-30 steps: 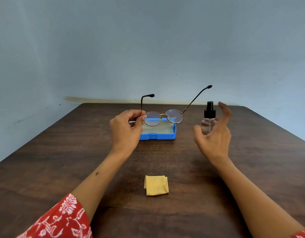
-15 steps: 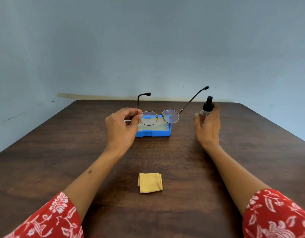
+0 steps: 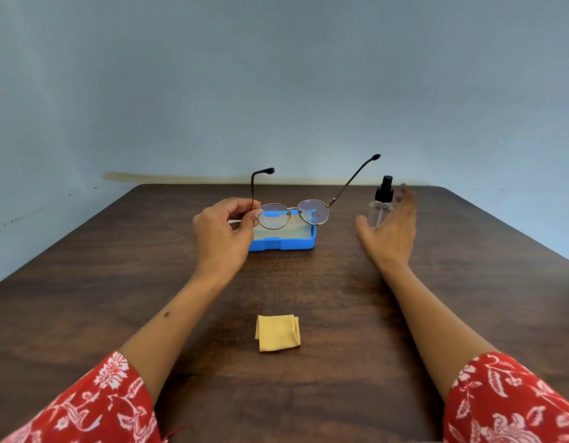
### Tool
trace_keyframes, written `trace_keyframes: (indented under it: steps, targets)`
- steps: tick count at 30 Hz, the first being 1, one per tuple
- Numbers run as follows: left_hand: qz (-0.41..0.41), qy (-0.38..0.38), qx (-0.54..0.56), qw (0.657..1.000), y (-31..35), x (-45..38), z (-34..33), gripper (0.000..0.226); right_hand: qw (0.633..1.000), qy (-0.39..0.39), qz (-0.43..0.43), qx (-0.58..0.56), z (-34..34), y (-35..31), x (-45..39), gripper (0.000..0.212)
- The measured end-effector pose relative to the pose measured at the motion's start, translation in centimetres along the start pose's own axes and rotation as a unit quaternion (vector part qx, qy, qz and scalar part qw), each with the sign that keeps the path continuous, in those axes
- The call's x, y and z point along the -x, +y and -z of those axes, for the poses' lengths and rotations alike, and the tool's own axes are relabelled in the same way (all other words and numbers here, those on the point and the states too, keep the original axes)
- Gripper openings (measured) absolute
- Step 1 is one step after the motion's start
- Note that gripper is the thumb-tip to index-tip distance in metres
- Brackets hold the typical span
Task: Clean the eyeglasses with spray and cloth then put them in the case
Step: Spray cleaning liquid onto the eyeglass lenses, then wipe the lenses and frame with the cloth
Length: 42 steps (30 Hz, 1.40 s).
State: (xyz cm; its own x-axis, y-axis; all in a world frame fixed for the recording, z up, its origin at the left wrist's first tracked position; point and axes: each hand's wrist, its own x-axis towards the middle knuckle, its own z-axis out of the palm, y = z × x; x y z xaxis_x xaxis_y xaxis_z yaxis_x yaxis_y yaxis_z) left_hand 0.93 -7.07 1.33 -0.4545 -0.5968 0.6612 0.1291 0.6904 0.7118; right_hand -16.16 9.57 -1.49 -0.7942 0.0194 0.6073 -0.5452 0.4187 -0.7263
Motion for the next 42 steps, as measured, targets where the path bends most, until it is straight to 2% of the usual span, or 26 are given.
trace_keyframes:
  steps: [4,6,9,10,12,13,15,17,19,22,24,26,29,31,33,35,37,39,42]
  targets:
    - [-0.001,0.001,0.005,1.000,-0.2,0.0,0.0,0.017,0.992,0.119,-0.042,-0.008,2.7,-4.0,0.3,0.059]
    - [0.004,0.002,0.016,1.000,-0.3,0.0,-0.1,0.015,0.992,0.106,-0.064,-0.019,4.8,-6.5,0.8,0.041]
    - [0.016,0.003,0.024,1.000,-0.3,0.1,-0.1,0.013,0.997,0.023,-0.070,-0.010,7.4,-9.5,3.2,0.019]
    - [0.017,0.003,0.024,1.000,-0.3,0.1,-0.1,0.013,0.998,-0.026,-0.064,0.004,7.7,-10.3,4.3,0.015]
    - [0.018,0.001,0.023,1.000,-0.3,0.0,0.0,0.012,0.982,-0.173,-0.056,0.048,7.9,-11.8,6.5,0.011]
    - [0.018,-0.001,0.023,1.000,-0.3,0.1,0.0,0.012,0.961,-0.262,-0.053,0.071,7.8,-12.4,7.5,0.010]
    - [0.015,-0.004,0.023,1.000,-0.3,0.1,-0.1,0.012,0.894,-0.427,-0.040,0.127,7.3,-13.2,9.0,0.019]
    - [0.011,-0.008,0.023,1.000,-0.3,0.1,-0.1,0.012,0.830,-0.525,-0.039,0.184,6.7,-13.9,9.9,0.037]
    - [0.008,-0.008,0.030,0.999,-0.3,0.2,-0.2,0.012,0.791,-0.568,-0.046,0.222,5.9,-14.2,10.3,0.052]
    - [0.004,-0.009,0.034,0.999,-0.3,0.3,-0.3,0.011,0.770,-0.587,-0.054,0.242,4.9,-14.2,10.2,0.055]
    - [0.005,-0.013,0.037,0.999,-0.2,0.4,-0.4,0.011,0.772,-0.587,-0.064,0.235,4.1,-13.9,10.1,0.051]
    - [0.004,-0.012,0.044,0.999,-0.3,0.4,-0.4,0.010,0.785,-0.585,-0.066,0.195,3.6,-13.4,9.8,0.037]
    - [0.007,-0.007,0.047,0.999,-0.5,0.4,-0.5,0.010,0.797,-0.596,-0.086,0.045,4.1,-12.9,8.8,0.018]
    - [0.010,-0.006,0.051,0.999,-0.6,0.3,-0.5,0.010,0.807,-0.574,-0.123,-0.064,5.0,-13.1,7.3,0.016]
    - [0.013,-0.011,0.043,0.999,-0.6,0.3,-0.5,0.011,0.850,-0.497,-0.116,-0.129,5.3,-13.4,5.3,0.013]
    - [0.015,-0.018,0.028,0.999,-0.6,0.3,-0.5,0.012,0.920,-0.349,-0.051,-0.170,4.5,-13.6,3.6,0.011]
    - [0.018,-0.018,0.025,0.999,-0.6,0.3,-0.5,0.012,0.968,-0.185,0.051,-0.165,3.0,-13.7,3.2,0.010]
    - [0.021,-0.013,0.023,0.999,-0.7,0.3,-0.6,0.012,0.977,-0.078,0.177,-0.094,1.4,-13.3,4.0,0.012]
    - [0.018,-0.005,0.029,0.999,-0.8,0.4,-0.7,0.013,0.928,-0.036,0.367,0.050,-0.8,-11.6,5.6,0.016]
